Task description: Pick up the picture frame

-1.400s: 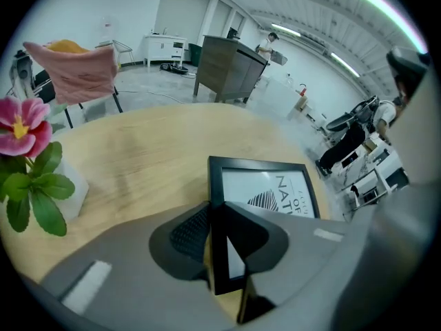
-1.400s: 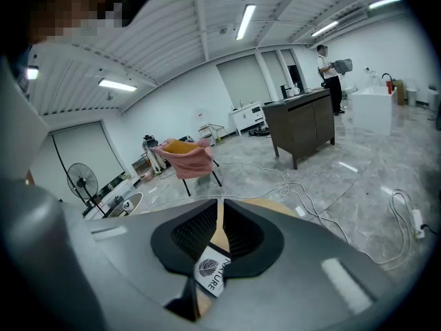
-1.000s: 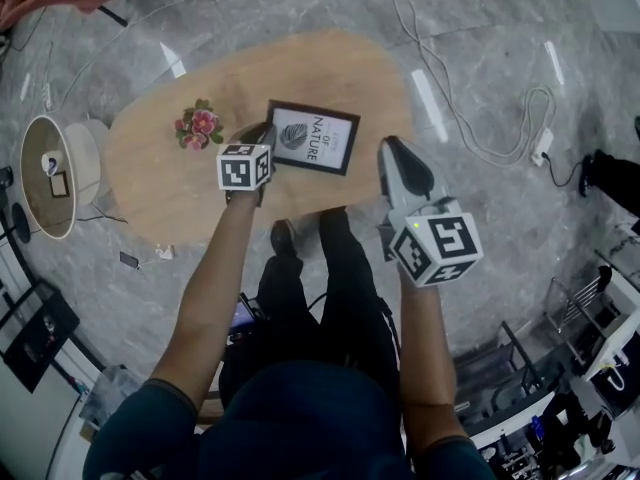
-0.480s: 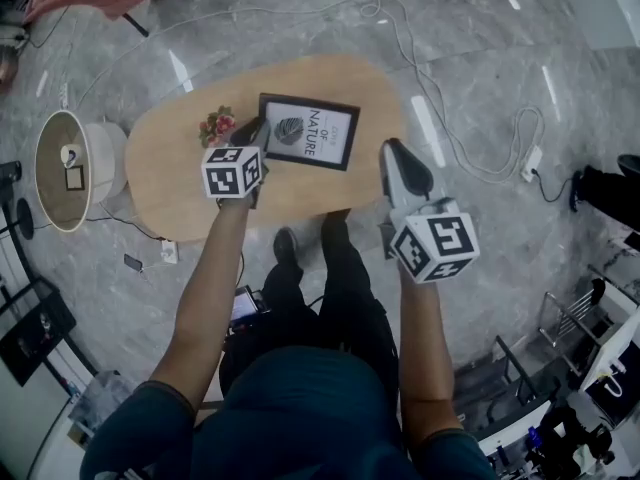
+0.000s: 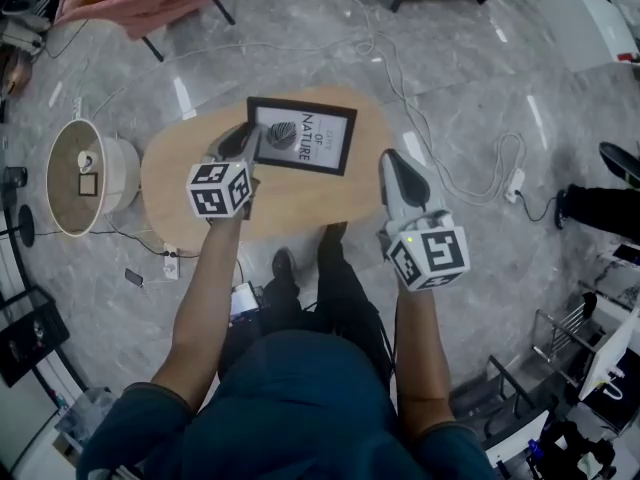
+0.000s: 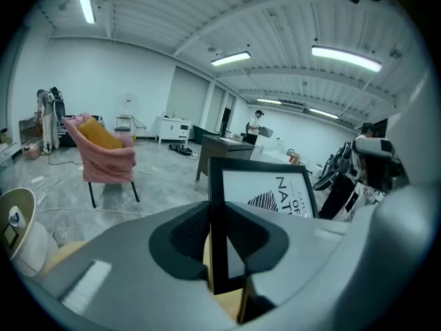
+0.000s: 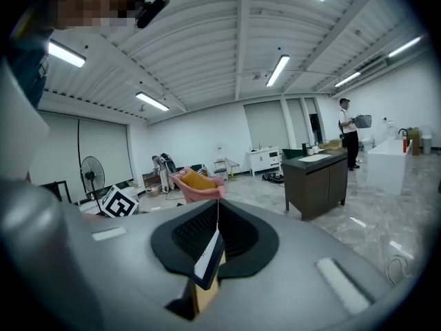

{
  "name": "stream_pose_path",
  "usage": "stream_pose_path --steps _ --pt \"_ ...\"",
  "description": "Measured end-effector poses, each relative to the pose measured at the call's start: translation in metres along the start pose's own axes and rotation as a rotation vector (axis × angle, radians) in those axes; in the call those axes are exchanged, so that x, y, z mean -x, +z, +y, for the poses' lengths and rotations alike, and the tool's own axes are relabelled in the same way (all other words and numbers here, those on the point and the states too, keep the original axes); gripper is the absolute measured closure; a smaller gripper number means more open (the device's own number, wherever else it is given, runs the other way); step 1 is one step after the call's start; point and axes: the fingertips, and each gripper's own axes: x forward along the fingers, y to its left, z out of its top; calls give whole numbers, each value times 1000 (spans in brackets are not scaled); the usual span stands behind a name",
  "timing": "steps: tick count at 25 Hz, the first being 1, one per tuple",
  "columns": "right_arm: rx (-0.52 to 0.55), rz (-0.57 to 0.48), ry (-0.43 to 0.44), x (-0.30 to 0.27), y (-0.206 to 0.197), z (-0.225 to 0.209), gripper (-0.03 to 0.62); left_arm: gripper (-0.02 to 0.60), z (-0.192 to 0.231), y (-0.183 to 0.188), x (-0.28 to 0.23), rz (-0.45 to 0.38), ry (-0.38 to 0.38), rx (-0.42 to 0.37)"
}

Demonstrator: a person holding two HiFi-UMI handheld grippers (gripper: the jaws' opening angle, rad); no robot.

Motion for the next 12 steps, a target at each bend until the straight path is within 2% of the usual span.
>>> stream_pose_path --steps 6,12 --pt "101 -8 29 23 36 34 586 518 -7 61 55 -121 2 -41" --pt "162 -61 40 54 71 67 588 518 -19 98 109 -221 -17 -84"
